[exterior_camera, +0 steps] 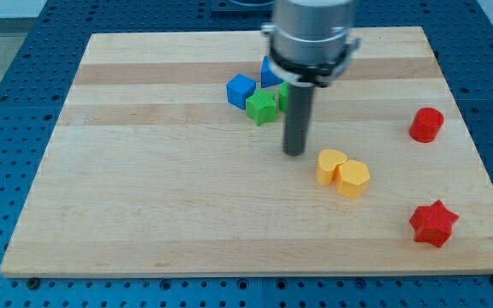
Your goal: Move the red circle to the top of the yellow heart
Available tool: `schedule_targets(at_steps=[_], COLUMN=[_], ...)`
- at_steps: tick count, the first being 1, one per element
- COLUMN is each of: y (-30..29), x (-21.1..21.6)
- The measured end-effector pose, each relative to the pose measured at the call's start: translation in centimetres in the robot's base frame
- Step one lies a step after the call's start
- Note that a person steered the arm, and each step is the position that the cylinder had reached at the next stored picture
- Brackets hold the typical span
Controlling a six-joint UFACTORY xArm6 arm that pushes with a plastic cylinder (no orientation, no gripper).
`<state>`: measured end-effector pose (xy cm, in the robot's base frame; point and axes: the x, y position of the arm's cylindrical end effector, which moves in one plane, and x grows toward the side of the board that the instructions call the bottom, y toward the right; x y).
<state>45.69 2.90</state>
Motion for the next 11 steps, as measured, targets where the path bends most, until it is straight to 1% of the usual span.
schedule_targets(at_steps=[1, 2, 3, 4, 5, 6, 7, 8, 9, 10, 11], y=[4.8, 12.6, 11.1, 9.1, 9.7, 14.9, 20.7, 22.5, 21.1, 18.8, 18.4], x=[2.5, 4.0, 3.3, 0.4, -3.1, -7.9, -10.5, -6.9, -1.7, -1.6, -1.4])
